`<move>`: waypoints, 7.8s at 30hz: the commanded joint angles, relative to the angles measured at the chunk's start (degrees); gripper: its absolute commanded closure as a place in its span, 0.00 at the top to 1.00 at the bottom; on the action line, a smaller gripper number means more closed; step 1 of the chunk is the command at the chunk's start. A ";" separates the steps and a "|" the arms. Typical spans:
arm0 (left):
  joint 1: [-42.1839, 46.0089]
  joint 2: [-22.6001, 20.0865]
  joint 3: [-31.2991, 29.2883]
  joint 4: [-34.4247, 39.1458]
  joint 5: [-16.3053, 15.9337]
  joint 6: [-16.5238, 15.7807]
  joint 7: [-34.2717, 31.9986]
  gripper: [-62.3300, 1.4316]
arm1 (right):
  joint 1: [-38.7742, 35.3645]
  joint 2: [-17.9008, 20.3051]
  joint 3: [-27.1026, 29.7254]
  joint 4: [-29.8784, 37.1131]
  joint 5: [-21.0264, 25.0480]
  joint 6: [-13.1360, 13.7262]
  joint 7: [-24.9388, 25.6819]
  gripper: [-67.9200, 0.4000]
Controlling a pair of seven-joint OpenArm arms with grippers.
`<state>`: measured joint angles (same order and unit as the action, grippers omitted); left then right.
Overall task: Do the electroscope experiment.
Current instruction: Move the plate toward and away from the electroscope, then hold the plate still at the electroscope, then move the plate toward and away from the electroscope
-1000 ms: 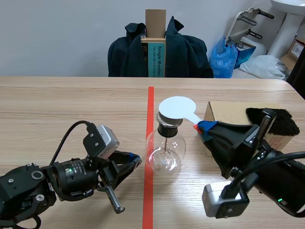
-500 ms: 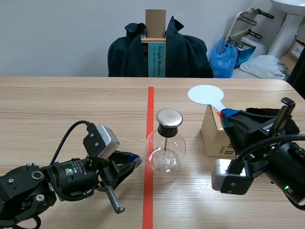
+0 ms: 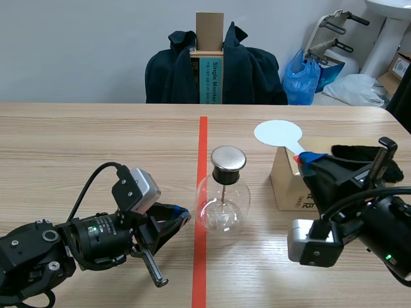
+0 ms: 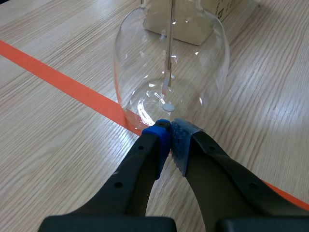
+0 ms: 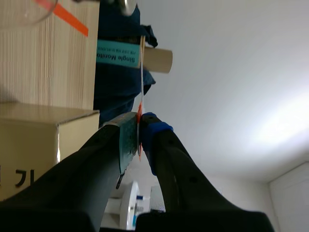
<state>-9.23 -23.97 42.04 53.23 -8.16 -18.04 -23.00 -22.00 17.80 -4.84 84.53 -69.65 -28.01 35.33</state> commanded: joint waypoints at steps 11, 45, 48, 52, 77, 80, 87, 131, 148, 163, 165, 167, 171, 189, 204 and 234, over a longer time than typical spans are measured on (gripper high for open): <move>-0.44 0.11 -0.26 1.55 -0.55 -0.04 -1.01 0.05 | -0.09 0.59 0.28 0.48 0.59 -1.57 11.89 0.02; -0.44 0.11 -0.28 1.55 -0.55 -0.04 -0.98 0.05 | -0.09 0.61 0.28 0.48 0.61 -1.55 9.25 0.02; -0.44 0.11 -0.28 1.55 -0.55 -0.04 -0.98 0.05 | -0.09 0.61 0.28 0.48 0.61 -1.55 5.40 0.02; -0.44 0.11 -0.28 1.55 -0.55 -0.04 -0.96 0.05 | -0.09 0.61 0.28 0.48 0.61 -1.51 0.57 0.02; -0.44 0.11 -0.28 1.55 -0.55 -0.04 -0.35 0.05 | -0.09 0.61 0.28 0.48 2.62 -1.09 6.60 0.02; -0.44 0.11 -0.28 1.55 -0.55 -0.04 -0.35 0.05 | -0.09 0.61 0.28 0.48 4.11 -1.09 9.94 0.02; -0.44 0.11 -0.28 1.55 -0.55 -0.04 -0.35 0.05 | -0.09 0.61 0.28 0.48 4.35 -1.09 12.28 0.02; -0.44 0.11 -0.28 1.55 -0.55 -0.04 -0.35 0.05 | -0.09 0.61 0.28 0.48 4.31 -1.07 12.20 0.02; -0.44 0.11 -0.28 1.55 -0.55 -0.04 -0.13 0.05 | -0.09 0.61 0.28 0.48 4.33 -1.09 -1.40 0.02; -0.44 0.09 -0.28 1.57 -0.55 -0.04 -0.13 0.05 | -0.09 0.63 0.28 0.48 4.31 -1.09 -15.30 0.02; -0.44 0.09 -0.28 1.57 -0.55 -0.04 -0.13 0.05 | -0.09 0.63 0.28 0.48 4.31 -1.09 -14.38 0.02; -0.44 0.09 -0.28 1.57 -0.55 -0.04 -0.13 0.05 | -0.09 0.63 0.28 0.48 4.31 -1.09 -12.50 0.02; -0.44 0.09 -0.28 1.57 -0.55 -0.04 -0.13 0.05 | -0.09 0.63 0.28 0.48 3.89 -1.11 -7.02 0.02; -0.44 0.09 -0.28 1.57 -0.55 -0.04 -0.11 0.05 | -0.07 0.63 0.28 0.48 2.10 -1.16 16.63 0.02; -0.44 0.09 -0.28 1.57 -0.55 -0.04 -0.11 0.05 | -0.07 0.63 0.28 0.48 2.12 -1.16 17.75 0.02; -0.44 0.09 -0.28 1.57 -0.55 -0.04 -0.11 0.05 | -0.07 0.63 0.28 0.48 2.14 -1.07 -16.20 0.02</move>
<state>-9.23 -23.99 42.04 53.23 -8.16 -18.04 -22.57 -21.98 17.80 -4.84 84.53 -67.92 -28.49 18.90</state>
